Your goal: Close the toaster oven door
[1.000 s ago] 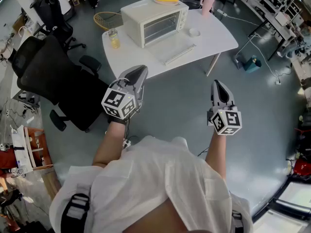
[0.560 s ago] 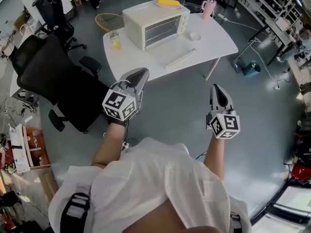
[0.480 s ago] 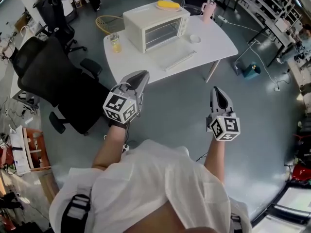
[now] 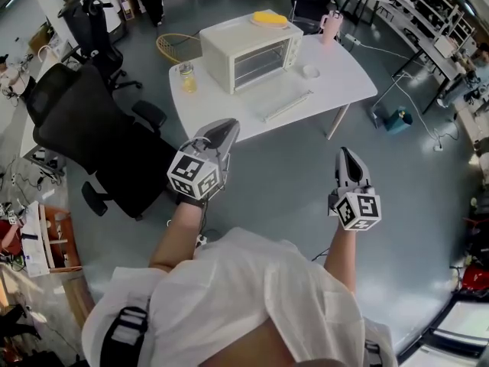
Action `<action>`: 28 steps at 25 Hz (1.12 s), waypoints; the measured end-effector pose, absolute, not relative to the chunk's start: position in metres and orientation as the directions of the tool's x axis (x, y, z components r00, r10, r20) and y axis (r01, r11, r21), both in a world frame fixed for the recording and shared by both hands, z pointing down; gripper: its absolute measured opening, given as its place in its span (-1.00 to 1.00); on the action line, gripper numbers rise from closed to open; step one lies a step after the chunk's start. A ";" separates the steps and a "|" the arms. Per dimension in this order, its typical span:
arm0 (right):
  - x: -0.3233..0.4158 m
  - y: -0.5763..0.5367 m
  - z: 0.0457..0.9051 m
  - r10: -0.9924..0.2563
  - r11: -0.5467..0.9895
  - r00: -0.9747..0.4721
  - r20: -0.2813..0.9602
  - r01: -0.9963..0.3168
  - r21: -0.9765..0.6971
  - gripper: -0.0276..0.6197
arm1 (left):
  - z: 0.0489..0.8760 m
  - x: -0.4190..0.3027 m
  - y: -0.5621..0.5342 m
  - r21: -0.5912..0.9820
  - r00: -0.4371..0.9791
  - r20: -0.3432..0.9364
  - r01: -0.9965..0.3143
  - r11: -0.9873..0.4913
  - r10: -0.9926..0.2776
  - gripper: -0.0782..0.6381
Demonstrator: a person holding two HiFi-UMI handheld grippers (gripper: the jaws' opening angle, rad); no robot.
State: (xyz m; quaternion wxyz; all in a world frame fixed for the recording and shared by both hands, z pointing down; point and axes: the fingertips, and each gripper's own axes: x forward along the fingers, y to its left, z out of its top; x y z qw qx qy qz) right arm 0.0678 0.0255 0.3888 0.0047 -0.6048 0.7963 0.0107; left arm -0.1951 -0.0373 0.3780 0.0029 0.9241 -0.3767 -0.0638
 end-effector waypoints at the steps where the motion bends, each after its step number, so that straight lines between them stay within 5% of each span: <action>1: 0.065 0.025 0.390 -0.963 0.270 -0.271 -0.017 -0.963 0.018 -0.91 | 0.378 -0.197 -0.038 0.055 0.708 -0.119 -0.696 -0.716 -0.696 -0.71; 28: 0.060 0.022 0.386 -0.964 0.262 -0.263 -0.044 -0.965 0.009 -0.90 | 0.373 -0.197 -0.037 0.055 0.751 -0.159 -0.641 -0.765 -0.641 -0.70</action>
